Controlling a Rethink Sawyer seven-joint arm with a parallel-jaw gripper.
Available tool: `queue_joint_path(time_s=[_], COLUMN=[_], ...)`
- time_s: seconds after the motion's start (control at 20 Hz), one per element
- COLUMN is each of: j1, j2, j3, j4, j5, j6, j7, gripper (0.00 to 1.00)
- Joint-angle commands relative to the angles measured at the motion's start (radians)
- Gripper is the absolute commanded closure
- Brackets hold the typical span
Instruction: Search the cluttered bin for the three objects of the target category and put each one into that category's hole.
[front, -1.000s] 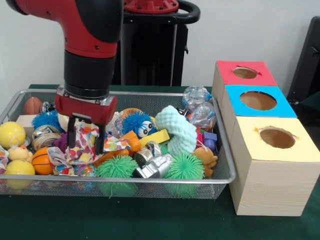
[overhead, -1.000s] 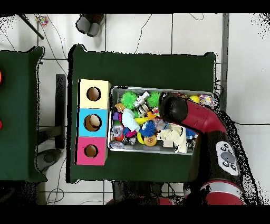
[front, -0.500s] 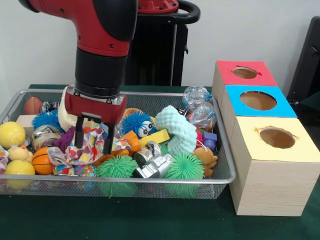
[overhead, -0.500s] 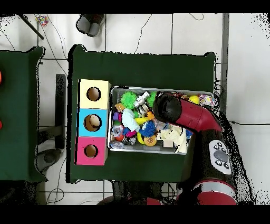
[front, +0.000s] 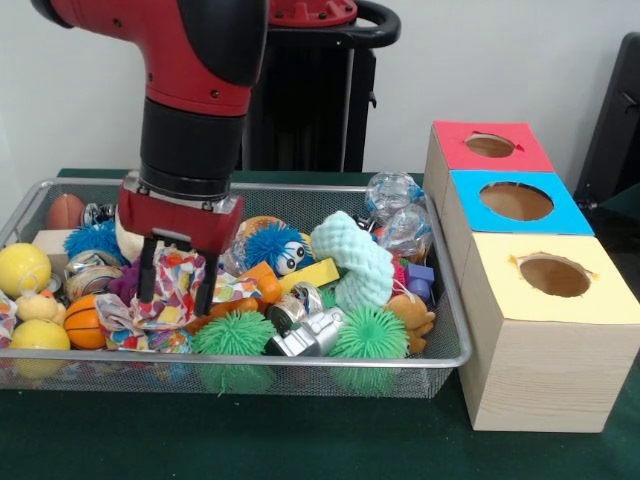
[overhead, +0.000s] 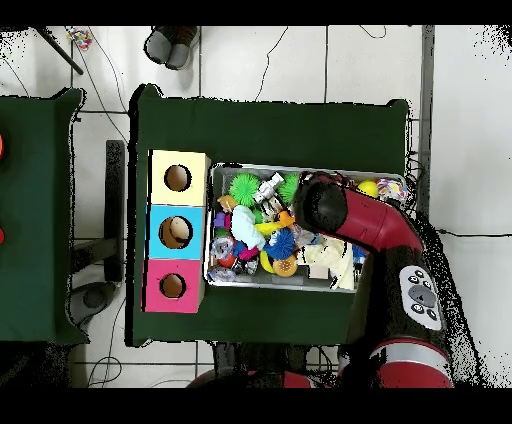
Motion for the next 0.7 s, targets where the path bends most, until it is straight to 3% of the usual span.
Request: queue_joint_path(time_s=[0.05, 0.7], j1=[-0.046, 0.011], j2=[0.071, 0.123], j3=[0.072, -0.016], j4=[0.09, 0.146], j5=[-0.032, -0.027], j6=[-0.074, -0.192], j7=[0.138, 0.205], gripper=[0.0, 0.0])
